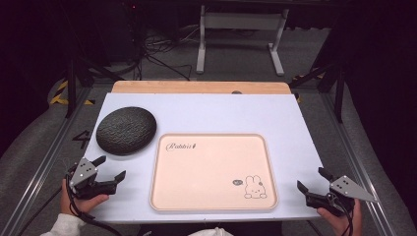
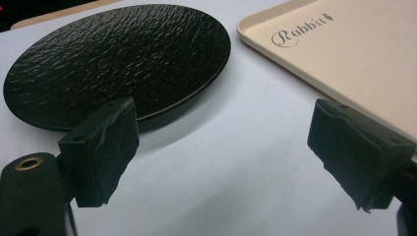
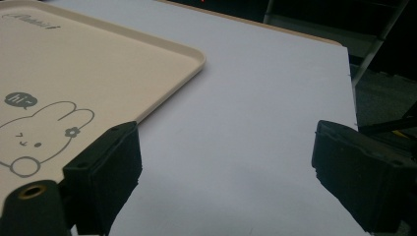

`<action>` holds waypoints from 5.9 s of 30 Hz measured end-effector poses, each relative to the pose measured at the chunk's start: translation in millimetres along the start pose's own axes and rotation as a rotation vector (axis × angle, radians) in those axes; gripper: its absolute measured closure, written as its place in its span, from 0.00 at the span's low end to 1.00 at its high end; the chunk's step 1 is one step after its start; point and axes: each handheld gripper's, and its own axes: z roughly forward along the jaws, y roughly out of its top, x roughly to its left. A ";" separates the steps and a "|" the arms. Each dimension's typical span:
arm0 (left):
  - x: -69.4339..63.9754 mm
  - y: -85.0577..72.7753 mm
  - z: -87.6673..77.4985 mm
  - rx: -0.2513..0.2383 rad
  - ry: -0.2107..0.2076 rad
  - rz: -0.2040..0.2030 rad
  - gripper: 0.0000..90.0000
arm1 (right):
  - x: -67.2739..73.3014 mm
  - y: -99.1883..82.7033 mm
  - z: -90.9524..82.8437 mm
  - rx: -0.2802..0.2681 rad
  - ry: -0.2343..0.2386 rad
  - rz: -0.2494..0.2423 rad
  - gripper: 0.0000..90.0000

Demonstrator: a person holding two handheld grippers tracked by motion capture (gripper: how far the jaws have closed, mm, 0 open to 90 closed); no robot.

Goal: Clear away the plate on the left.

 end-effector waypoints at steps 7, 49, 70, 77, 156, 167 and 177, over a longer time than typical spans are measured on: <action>-1.7 0.7 0.4 0.008 0.019 0.034 0.17 | -0.1 -1.4 -0.6 0.002 0.005 0.000 0.14; -10.8 39.6 87.0 0.387 0.367 0.551 0.40 | 1.7 -2.1 2.0 0.030 -0.007 -0.014 0.14; -34.6 48.6 109.1 0.466 0.458 0.883 0.92 | 2.6 -2.2 2.0 0.027 0.009 -0.022 0.14; -33.5 52.8 109.6 0.419 0.472 0.898 0.97 | 3.4 -2.6 2.5 0.035 0.011 -0.027 0.14; -244.8 87.8 82.9 0.037 -0.007 1.197 0.94 | 1.0 -3.1 0.5 0.027 -0.009 -0.028 0.13; -252.1 87.0 92.9 0.028 -0.027 1.197 0.95 | 1.2 -3.3 0.9 0.027 -0.006 -0.031 0.13; -256.6 87.4 98.7 0.031 -0.060 1.184 0.96 | 1.6 -3.1 0.7 0.027 -0.002 -0.031 0.13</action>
